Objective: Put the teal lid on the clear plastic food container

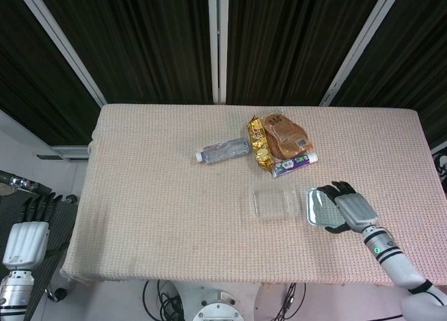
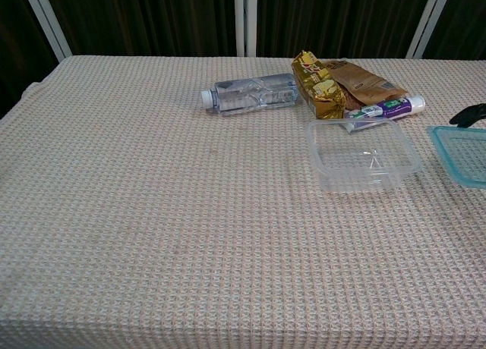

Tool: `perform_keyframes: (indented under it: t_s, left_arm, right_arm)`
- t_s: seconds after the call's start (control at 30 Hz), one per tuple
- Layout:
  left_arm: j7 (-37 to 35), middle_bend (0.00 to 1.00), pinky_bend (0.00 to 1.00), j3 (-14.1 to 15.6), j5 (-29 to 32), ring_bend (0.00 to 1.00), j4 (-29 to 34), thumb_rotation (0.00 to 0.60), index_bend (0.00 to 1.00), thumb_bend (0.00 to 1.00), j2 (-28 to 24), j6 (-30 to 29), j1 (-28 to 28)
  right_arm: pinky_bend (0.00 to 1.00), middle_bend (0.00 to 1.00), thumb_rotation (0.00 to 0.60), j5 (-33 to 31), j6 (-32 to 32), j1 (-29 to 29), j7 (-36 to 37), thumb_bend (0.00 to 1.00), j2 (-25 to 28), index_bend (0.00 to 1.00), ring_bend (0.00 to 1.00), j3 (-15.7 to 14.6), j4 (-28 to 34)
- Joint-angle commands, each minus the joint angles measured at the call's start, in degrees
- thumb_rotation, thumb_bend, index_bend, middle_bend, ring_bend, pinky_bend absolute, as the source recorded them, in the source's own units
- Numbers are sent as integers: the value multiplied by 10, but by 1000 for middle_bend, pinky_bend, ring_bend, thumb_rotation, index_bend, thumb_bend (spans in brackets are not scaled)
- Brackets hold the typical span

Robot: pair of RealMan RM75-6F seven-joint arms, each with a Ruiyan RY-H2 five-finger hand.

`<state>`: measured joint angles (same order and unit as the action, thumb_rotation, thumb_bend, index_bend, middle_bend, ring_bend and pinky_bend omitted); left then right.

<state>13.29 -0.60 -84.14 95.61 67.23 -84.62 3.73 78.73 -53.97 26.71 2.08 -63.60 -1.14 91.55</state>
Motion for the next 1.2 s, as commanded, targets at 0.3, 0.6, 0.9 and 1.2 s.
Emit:
perform_keyframes:
  t_s: [0.3,0.6,0.9,1.2]
  left_arm:
    - [3,34,5,5,-7,0,3,600,89,5,2,-7,-6]
    - [-20,34,5,1,-2,0,-16,600,89,5,5,4,-1]
    - [-38,34,5,-4,3,0,-35,600,88,5,11,20,9]
    - [-44,34,5,-4,5,0,-40,600,89,5,14,24,11]
  right_arm:
    - [0,345,600,-2,14,44,-82,149,59,134,4,35,171]
    - [0,324,600,-144,51,108,-212,148,-33,134,5,70,162]
    - [0,318,600,-237,44,155,-288,148,-88,134,4,75,147]
    - [0,315,600,-265,36,177,-314,148,-109,134,0,66,133]
